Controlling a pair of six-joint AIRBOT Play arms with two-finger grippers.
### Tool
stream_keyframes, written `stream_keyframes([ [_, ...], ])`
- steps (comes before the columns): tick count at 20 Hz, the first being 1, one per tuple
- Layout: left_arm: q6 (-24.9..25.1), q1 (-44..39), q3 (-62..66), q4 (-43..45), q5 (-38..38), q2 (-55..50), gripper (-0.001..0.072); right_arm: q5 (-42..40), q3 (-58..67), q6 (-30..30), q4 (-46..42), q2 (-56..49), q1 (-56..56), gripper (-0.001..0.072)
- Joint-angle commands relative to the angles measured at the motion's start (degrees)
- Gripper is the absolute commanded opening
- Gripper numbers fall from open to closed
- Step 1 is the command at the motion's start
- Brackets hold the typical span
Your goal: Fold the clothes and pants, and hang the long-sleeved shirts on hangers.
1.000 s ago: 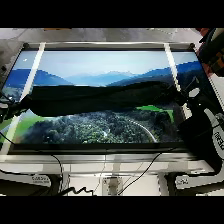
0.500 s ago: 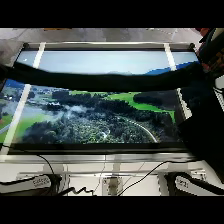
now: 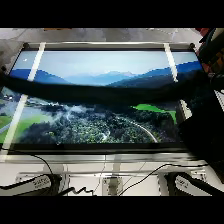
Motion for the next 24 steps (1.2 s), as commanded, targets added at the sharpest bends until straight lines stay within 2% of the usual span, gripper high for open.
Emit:
stream_keyframes([
  [1, -3.0, 1.7, -8.5, 12.7, -8.2, -0.4, 0.0036, 9.2, -6.8, -2.8, -1.4, -0.1, 0.0, 0.0048],
  [6, -3.1, 7.9, -24.5, 12.9, -8.6, 0.1, 0.0037, 21.2, -17.0, -10.2, -2.6, -0.1, 0.0, 0.0048],
  [9, -3.1, 10.6, -26.7, 13.6, -8.2, 0.1, 0.0038, 25.9, -17.2, -11.6, -3.3, -0.1, 0.0, 0.0049],
  [10, -3.1, 11.0, -26.7, 13.6, -8.2, 0.2, 0.0038, 25.8, -17.2, -11.6, -3.3, -0.1, 0.0, 0.0088],
  [12, -3.1, 11.1, -26.6, 13.6, -7.9, 0.9, 0.0039, 25.5, -17.2, -11.6, -3.3, -0.1, 0.0, 0.0448],
  [13, -2.6, 11.1, -26.5, 13.4, -7.3, 1.5, 0.0039, 25.7, -17.1, -11.6, -3.2, -0.1, 0.0, 0.0550],
  [14, -1.7, 10.8, -25.9, 12.8, -7.0, 2.2, 0.0039, 25.9, -16.9, -11.6, -3.2, -0.1, 0.0, 0.0557],
  [17, 1.6, 8.7, -22.3, 12.1, -6.0, 5.4, 0.0039, 24.9, -14.7, -11.5, 0.9, -0.1, 0.2, 0.0539],
  [19, 1.6, 6.4, -19.7, 11.9, -4.8, 8.4, 0.0039, 21.8, -12.7, -11.5, 8.7, -0.1, 1.6, 0.0316],
  [21, 1.7, 3.6, -18.5, 10.0, -3.4, 12.2, 0.0040, 15.5, -11.4, -11.6, 18.6, -0.1, 5.0, 0.0312],
  [22, 2.0, 2.4, -18.5, 7.6, -2.9, 14.1, 0.0040, 10.6, -11.3, -11.6, 23.4, -0.1, 7.7, 0.0224],
  [23, 3.1, 1.2, -18.5, 3.8, -2.9, 16.1, 0.0040, 5.6, -11.3, -11.6, 26.2, -0.2, 10.9, 0.0041],
  [24, 4.2, 0.0, -18.5, -0.9, -3.2, 18.0, 0.0040, -0.5, -11.3, -11.5, 26.9, -0.2, 15.1, 0.0048],
])
